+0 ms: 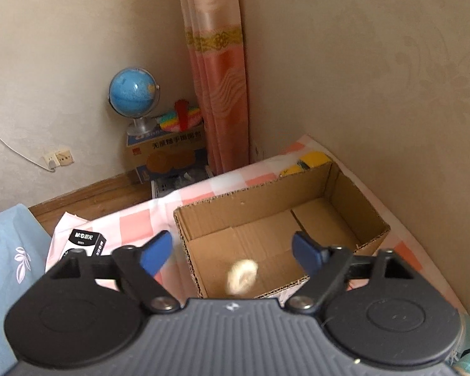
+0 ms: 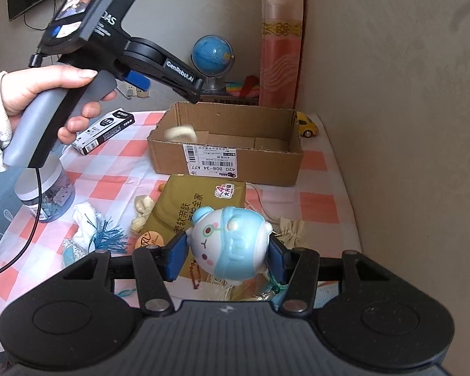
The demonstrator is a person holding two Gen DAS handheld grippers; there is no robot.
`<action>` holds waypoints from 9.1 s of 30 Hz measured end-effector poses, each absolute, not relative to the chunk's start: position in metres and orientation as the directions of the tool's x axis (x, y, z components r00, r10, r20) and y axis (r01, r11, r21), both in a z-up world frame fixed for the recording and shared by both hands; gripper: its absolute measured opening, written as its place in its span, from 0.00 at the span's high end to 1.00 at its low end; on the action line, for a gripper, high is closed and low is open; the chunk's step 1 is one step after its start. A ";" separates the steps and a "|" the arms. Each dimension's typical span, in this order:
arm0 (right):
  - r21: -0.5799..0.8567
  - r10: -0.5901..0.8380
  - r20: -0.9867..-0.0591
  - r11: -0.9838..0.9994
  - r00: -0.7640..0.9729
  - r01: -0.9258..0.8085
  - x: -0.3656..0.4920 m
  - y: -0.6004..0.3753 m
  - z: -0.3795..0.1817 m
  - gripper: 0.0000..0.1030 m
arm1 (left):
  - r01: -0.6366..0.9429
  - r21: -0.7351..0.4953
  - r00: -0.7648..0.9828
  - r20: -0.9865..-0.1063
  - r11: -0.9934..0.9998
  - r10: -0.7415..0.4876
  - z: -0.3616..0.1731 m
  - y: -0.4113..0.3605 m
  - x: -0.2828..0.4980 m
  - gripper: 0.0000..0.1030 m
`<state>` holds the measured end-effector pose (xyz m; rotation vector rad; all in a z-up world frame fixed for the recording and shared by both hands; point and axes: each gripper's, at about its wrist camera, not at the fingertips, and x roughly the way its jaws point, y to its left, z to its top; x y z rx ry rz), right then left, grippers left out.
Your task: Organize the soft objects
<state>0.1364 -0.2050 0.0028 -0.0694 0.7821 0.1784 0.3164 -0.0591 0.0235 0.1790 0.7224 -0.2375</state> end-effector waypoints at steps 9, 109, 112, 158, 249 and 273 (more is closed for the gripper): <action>0.017 0.141 -0.711 0.983 0.689 -0.184 0.140 -0.204 0.004 0.43 | 0.253 0.074 0.736 -0.662 0.965 -0.143 0.040 -0.049 0.270 0.05; 0.035 -0.002 -0.760 0.998 0.649 0.044 0.103 -0.235 -0.043 0.00 | 0.172 -0.020 0.624 -0.772 0.985 -0.125 -0.068 0.004 0.135 0.02; 0.029 -0.005 -0.761 0.999 0.649 0.041 0.104 -0.236 -0.046 0.00 | 0.173 -0.027 0.615 -0.777 0.984 -0.130 -0.072 0.002 0.137 0.02; 0.063 0.081 -0.722 0.997 0.687 -0.051 0.098 -0.241 -0.049 0.11 | 0.166 -0.076 0.597 -0.786 0.983 -0.161 -0.068 0.002 0.131 0.47; 0.129 0.269 -0.787 0.952 0.555 -0.278 0.098 -0.194 -0.075 0.00 | 0.194 -0.046 0.571 -0.807 0.980 -0.150 -0.078 0.013 0.108 0.16; 0.041 0.099 -0.815 0.993 0.571 -0.114 0.111 -0.186 -0.084 0.20 | 0.200 -0.051 0.549 -0.821 0.979 -0.155 -0.089 0.003 0.110 0.18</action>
